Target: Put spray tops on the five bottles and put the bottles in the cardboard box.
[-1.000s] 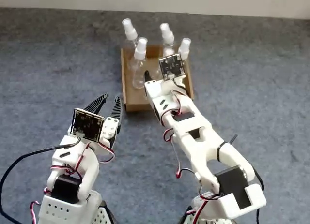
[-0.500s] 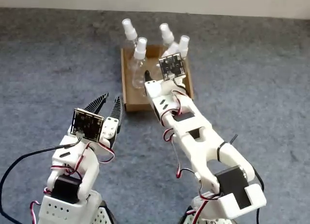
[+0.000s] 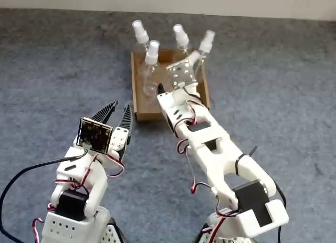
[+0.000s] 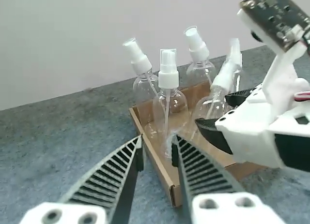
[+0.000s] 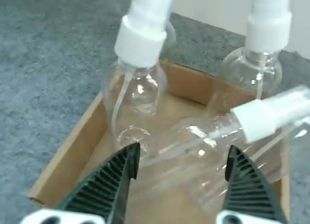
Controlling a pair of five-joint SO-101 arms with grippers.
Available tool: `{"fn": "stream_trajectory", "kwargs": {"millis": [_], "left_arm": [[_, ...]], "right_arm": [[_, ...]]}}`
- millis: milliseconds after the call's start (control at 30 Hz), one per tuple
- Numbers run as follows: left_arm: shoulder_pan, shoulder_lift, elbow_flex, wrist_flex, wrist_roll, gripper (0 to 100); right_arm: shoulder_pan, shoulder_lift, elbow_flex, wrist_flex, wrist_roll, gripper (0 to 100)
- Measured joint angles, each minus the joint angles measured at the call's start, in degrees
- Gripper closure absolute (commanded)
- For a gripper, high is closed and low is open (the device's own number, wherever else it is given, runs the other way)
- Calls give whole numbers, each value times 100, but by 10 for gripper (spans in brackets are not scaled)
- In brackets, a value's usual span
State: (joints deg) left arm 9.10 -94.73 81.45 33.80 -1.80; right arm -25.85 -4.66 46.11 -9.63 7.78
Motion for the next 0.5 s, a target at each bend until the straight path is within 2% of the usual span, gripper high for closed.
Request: {"fn": "stream_trajectory", "kwargs": {"millis": [500], "left_arm": [[0,0,0,0,-9,933]], "right_arm": [[-105,-53,0,9,114,767]]}}
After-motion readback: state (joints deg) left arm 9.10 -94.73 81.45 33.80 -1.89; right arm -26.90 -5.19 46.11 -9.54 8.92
